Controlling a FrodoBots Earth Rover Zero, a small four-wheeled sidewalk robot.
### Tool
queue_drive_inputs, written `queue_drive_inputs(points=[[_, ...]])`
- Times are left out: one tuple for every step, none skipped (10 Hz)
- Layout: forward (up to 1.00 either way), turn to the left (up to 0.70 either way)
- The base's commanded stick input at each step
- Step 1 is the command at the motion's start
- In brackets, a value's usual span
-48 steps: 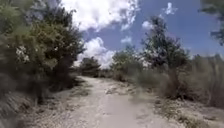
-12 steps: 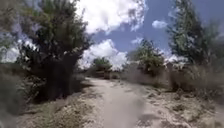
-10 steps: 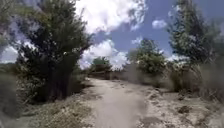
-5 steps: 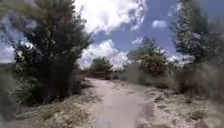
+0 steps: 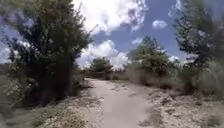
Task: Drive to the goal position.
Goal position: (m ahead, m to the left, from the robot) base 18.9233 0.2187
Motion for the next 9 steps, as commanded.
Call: queue_drive_inputs(points=[[0.45,0.27],[0.45,0.27],[0.45,0.04],[0.45,0.00],[0.45,0.00],[0.45,0.00],[0.45,0.00],[0.45,0.00],[0.45,0.00]])
